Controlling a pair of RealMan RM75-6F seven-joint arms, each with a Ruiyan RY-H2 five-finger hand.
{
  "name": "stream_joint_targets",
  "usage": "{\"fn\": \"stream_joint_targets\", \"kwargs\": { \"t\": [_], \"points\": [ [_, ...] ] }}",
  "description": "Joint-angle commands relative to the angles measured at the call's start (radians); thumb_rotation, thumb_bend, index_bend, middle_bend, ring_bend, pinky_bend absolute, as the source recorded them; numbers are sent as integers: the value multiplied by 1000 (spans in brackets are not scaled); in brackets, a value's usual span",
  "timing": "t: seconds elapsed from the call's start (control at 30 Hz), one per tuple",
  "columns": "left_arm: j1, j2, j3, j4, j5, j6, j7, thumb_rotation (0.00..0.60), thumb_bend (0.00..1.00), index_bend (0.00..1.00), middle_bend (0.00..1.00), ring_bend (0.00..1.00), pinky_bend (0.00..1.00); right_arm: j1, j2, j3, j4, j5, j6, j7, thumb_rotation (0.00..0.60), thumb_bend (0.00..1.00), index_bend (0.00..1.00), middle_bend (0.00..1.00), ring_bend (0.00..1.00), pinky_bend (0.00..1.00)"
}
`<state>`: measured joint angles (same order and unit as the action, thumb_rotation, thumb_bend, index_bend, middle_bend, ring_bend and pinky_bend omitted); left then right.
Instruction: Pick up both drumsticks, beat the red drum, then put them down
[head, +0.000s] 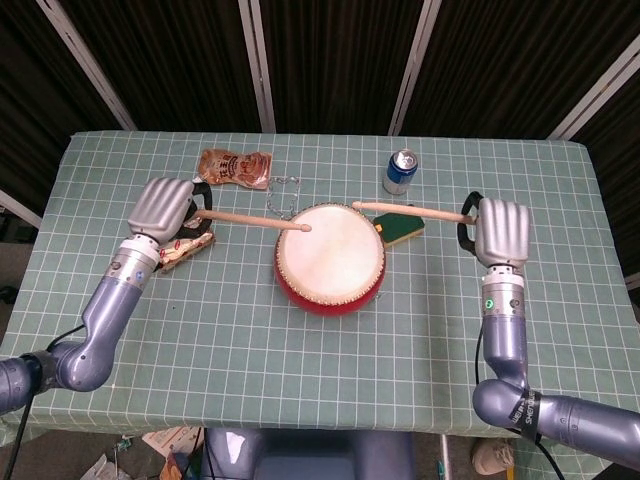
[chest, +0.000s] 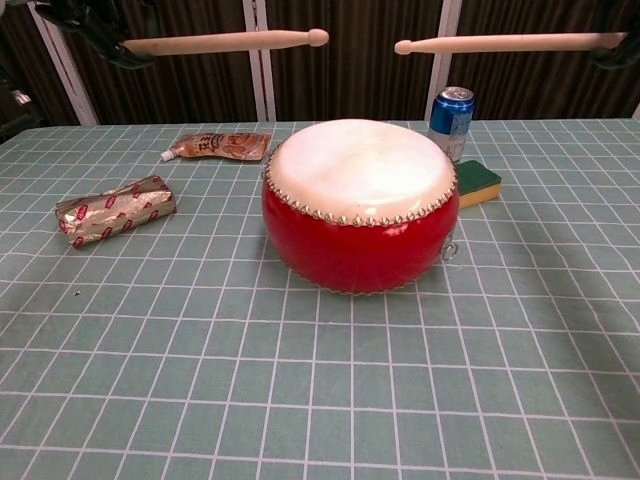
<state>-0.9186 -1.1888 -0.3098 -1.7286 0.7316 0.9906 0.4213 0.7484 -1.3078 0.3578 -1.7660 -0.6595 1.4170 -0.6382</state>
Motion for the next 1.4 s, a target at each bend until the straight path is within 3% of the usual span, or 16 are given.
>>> {"fn": "stream_joint_targets", "kwargs": {
  "t": [0.03,0.5,0.67,0.87,0.97,1.0,1.07,1.17,1.23,1.4],
  "points": [
    [-32,-39,1,9,-28,21,41,600,572,770,1000,1000,1000,-16,14,0,3,-9,-12,21,600,527,981,1000,1000,1000],
    [-120,-252,-78,130,-64,171,66,600,572,771,1000,1000,1000,-77,83,20,27,-30,-39,103,600,527,981,1000,1000,1000],
    [-142,-300,-59,180,-100,142,107,600,570,773,1000,1000,1000,-88,93,20,40,-25,-52,114,600,527,981,1000,1000,1000],
    [-241,-320,37,257,-318,51,420,600,570,776,1000,1000,1000,-93,90,5,69,-24,-60,93,600,527,980,1000,1000,1000],
    [-312,-334,106,288,-518,30,657,600,563,778,1000,1000,1000,-96,85,5,65,-13,-62,91,600,527,981,1000,1000,1000],
    [-348,-335,118,291,-626,31,753,600,562,779,1000,1000,1000,-98,87,3,63,-10,-63,87,600,527,980,1000,1000,1000],
    [-394,-333,111,296,-742,36,846,600,561,779,1000,1000,1000,-101,89,4,59,-8,-61,85,600,527,981,1000,1000,1000],
    [-404,-321,69,293,-770,34,826,600,559,779,1000,1000,1000,-108,92,4,55,-4,-59,87,600,527,981,1000,1000,1000],
    [-387,-302,25,279,-731,28,748,600,557,779,1000,1000,1000,-112,94,6,51,-1,-58,91,600,527,981,1000,1000,1000],
    [-307,-261,-56,233,-496,61,490,600,550,780,1000,1000,1000,-120,95,7,42,-15,-51,103,600,527,981,1000,1000,1000]
  ]
}}
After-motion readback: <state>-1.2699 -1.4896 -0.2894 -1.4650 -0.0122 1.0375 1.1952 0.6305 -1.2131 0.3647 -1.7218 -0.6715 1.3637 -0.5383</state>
